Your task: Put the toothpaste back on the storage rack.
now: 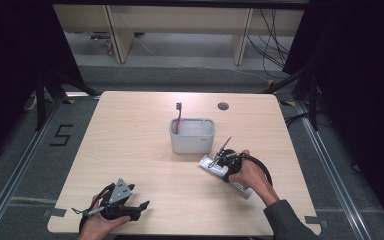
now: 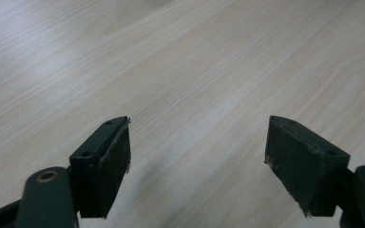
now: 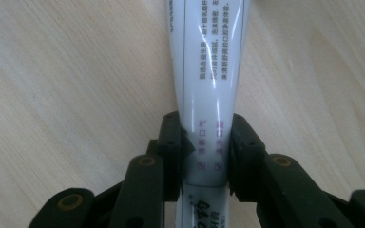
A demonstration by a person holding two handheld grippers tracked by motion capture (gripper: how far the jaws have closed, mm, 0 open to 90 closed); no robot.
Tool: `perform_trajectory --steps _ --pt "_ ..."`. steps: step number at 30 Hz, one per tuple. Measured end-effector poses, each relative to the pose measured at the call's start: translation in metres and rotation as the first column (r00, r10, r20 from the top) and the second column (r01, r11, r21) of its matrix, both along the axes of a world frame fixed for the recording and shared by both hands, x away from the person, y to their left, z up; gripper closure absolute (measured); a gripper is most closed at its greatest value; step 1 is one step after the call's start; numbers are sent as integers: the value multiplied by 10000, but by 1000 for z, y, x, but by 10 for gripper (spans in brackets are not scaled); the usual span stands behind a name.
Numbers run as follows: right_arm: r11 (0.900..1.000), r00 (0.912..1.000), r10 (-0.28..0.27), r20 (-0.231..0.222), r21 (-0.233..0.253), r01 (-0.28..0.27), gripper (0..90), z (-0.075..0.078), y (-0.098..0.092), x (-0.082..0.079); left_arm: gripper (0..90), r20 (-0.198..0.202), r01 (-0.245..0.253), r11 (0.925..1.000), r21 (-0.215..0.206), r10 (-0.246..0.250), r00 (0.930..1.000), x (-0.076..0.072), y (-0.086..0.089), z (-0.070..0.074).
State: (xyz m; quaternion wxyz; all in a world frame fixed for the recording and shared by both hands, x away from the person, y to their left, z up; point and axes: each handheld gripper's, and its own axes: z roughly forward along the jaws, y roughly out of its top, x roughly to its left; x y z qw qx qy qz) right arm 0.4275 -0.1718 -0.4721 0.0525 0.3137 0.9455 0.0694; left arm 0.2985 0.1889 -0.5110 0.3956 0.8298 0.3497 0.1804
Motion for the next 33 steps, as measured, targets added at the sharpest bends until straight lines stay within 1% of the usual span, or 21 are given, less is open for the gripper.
perform_trajectory --steps 4,6,7,9,10,12,14,17,18,19,20,21,23,24,25,26,28,29,31,32,33 --pt "9999 9999 22 134 170 -24 717 4 -5 -1 231 -92 -20 10000 94 21 10000 0 0 1" --pt "9991 9997 0 245 434 -10 717 8 -8 -4 231 -47 -2 10000 41 2 10000 0 0 0" --pt "9966 9992 31 390 822 -63 719 15 -11 -9 231 -21 -36 10000 -9 36 10000 0 0 0" --pt "9959 9991 -155 396 892 119 719 17 -12 -12 230 -58 -125 9999 -27 125 9999 0 -1 0" --pt "9909 9991 -45 422 1345 -13 720 22 -17 -18 230 -64 -81 9999 62 82 9999 0 0 1" --pt "9869 9988 -236 425 1602 165 720 27 -21 -24 229 -88 -30 9998 214 31 10000 0 1 2" --pt "9831 9979 -180 619 1830 64 720 30 -25 -27 228 -54 -93 10000 -14 93 9999 0 -1 0" --pt "9794 9971 -213 730 2020 61 720 33 -28 -29 228 -95 -27 9998 172 28 10000 0 0 1" --pt "9732 9954 -168 945 2301 -54 721 36 -30 -32 228 -92 25 9996 295 -23 10000 1 1 2" --pt "9722 9958 -271 875 2340 59 722 38 -30 -33 229 -92 25 9996 295 -23 10000 1 1 2" --pt "9699 9936 -193 1110 2434 -84 722 39 -31 -33 228 -87 -53 10000 7 53 9999 0 0 0" --pt "9699 9936 -193 1110 2434 -84 722 39 -31 -33 228 -87 -53 10000 7 53 9999 0 0 0" --pt "9592 9934 -393 1077 2828 73 723 44 -32 -37 228 -108 -125 9999 84 126 9999 0 0 1" --pt "9574 9907 -271 1335 2885 -126 723 46 -33 -36 228 -128 -88 9997 241 92 9999 1 1 1" --pt "9574 9907 -271 1335 2885 -126 723 46 -33 -36 228 -128 -88 9997 241 92 9999 1 1 1" --pt "9508 9891 -533 1376 3097 81 724 53 -33 -39 228 -82 -102 9999 -16 102 9999 0 -1 0" --pt "9472 9880 -637 1405 3202 155 724 54 -33 -40 228 -62 -105 9999 7 105 9999 0 0 0" --pt "9407 9875 -476 1502 3393 -63 724 58 -34 -40 228 -85 -109 9998 172 111 9999 1 1 2" --pt "9194 9856 -461 1627 3928 -218 723 63 -36 -39 228 -18 -126 9997 191 127 9999 1 1 1" --pt "9134 9860 -742 1494 4069 71 724 68 -35 -39 228 -59 -104 9999 7 104 9999 0 0 0" --pt "9099 9822 -878 1661 4147 112 723 70 -35 -40 228 -50 -74 9999 77 74 10000 0 0 1"
